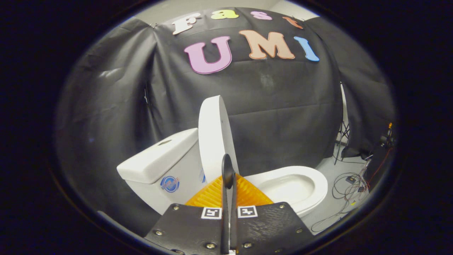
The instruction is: Open the toilet lid.
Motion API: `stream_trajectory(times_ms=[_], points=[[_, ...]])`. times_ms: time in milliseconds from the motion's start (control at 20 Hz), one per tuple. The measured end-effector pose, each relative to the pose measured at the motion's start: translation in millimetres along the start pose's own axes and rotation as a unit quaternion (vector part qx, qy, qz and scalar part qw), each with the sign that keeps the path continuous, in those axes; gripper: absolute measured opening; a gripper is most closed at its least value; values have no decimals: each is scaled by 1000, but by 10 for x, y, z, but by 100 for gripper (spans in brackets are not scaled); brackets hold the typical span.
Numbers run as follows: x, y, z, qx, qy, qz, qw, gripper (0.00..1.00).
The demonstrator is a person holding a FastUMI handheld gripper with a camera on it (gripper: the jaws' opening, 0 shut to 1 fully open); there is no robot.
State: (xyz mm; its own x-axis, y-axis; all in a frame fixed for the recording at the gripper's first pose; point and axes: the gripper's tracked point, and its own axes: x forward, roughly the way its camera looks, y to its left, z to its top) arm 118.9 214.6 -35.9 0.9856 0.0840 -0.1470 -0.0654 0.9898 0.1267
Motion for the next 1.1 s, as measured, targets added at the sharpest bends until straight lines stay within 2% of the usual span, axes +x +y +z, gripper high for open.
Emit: stream_trajectory(times_ms=[400,850,1000,1100], points=[[53,258,-192,-20,-10,10,1000,2],[82,623,-397,-85,-14,23,996,2],[116,978,-724,-106,26,78,991,1],[151,1121,-896,-156,47,79,983,1]])
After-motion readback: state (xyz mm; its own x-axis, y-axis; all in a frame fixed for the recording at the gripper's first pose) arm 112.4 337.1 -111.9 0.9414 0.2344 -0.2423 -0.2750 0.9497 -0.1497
